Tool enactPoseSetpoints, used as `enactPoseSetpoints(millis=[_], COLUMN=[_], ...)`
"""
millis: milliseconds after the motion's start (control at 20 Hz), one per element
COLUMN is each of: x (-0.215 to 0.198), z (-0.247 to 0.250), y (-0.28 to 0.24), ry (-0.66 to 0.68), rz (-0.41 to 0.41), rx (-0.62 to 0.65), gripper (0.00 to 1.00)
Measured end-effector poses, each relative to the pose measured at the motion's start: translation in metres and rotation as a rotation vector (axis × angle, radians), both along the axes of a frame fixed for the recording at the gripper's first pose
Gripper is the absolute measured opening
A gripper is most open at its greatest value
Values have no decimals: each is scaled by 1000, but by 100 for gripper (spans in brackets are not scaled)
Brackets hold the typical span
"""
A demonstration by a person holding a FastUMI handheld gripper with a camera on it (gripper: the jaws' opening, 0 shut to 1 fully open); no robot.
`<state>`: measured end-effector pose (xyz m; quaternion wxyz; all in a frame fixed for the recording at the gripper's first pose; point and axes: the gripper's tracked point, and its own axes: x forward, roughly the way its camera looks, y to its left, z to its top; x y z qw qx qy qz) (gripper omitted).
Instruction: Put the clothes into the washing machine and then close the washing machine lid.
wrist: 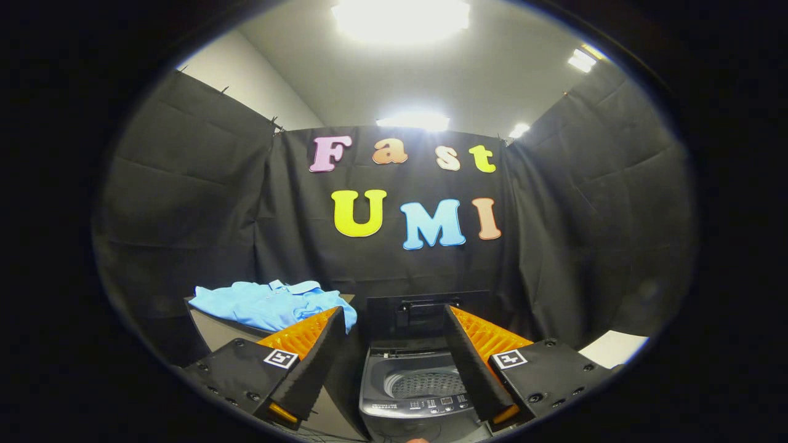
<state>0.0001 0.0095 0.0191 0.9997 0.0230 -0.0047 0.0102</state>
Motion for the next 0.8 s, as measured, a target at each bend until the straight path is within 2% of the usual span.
enactPoseSetpoints(millis=[350, 800], x=[14, 59], z=[21, 45], y=[22, 86], ry=[17, 22], rz=[39, 188], rx=[21, 21], gripper=[98, 98])
